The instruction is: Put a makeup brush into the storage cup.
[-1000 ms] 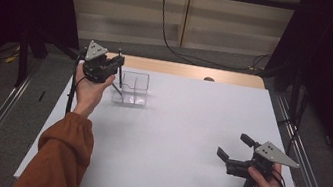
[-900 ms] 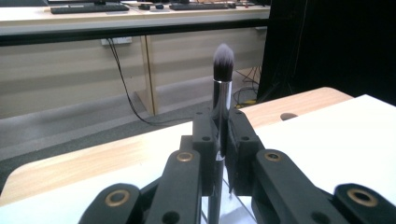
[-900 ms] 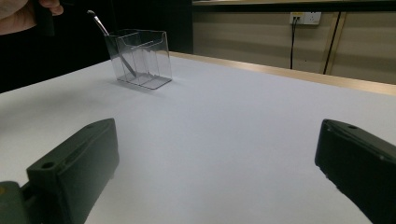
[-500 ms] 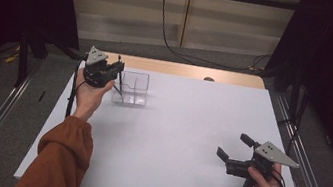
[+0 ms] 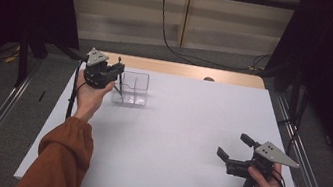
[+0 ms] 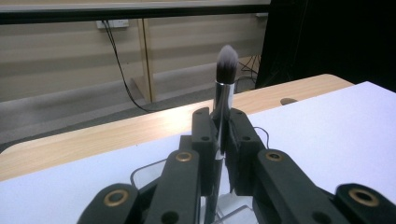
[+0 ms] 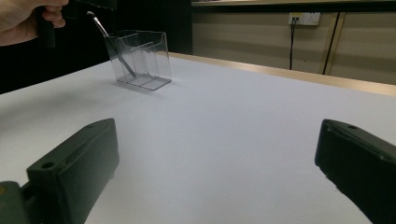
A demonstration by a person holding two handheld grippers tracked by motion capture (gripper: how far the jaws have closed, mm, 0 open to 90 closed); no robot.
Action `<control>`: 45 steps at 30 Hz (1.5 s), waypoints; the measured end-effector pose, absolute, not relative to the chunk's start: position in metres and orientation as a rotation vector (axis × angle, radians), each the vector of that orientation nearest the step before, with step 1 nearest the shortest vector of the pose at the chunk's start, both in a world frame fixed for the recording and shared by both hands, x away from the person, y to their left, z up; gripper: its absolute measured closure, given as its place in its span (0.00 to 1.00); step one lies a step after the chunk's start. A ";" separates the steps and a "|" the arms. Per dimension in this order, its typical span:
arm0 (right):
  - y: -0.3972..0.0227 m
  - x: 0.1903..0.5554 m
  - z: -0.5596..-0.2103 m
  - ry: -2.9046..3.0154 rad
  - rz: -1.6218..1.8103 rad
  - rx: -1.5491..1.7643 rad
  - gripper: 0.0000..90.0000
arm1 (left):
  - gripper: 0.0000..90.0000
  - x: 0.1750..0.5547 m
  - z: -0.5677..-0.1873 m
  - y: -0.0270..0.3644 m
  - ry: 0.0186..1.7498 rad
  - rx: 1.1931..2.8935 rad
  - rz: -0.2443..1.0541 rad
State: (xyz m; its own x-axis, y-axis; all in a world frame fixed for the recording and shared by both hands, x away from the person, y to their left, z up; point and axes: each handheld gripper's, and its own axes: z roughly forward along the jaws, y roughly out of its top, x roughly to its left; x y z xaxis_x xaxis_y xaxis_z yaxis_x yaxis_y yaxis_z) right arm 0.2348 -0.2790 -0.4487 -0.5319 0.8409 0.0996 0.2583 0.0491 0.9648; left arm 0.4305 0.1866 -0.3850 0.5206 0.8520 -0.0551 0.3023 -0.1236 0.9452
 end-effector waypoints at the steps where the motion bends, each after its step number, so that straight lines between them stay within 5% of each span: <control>1: -0.279 0.235 -0.449 1.828 1.507 1.101 0.00 | 0.92 0.431 -0.385 0.187 0.990 1.680 0.635; 28: -0.279 0.239 -0.450 1.826 1.507 1.108 0.00 | 0.06 0.428 -0.380 0.195 0.970 1.639 0.654; 45: -0.279 0.233 -0.449 1.775 1.505 1.116 0.00 | 0.02 0.394 -0.364 0.204 0.881 1.629 0.686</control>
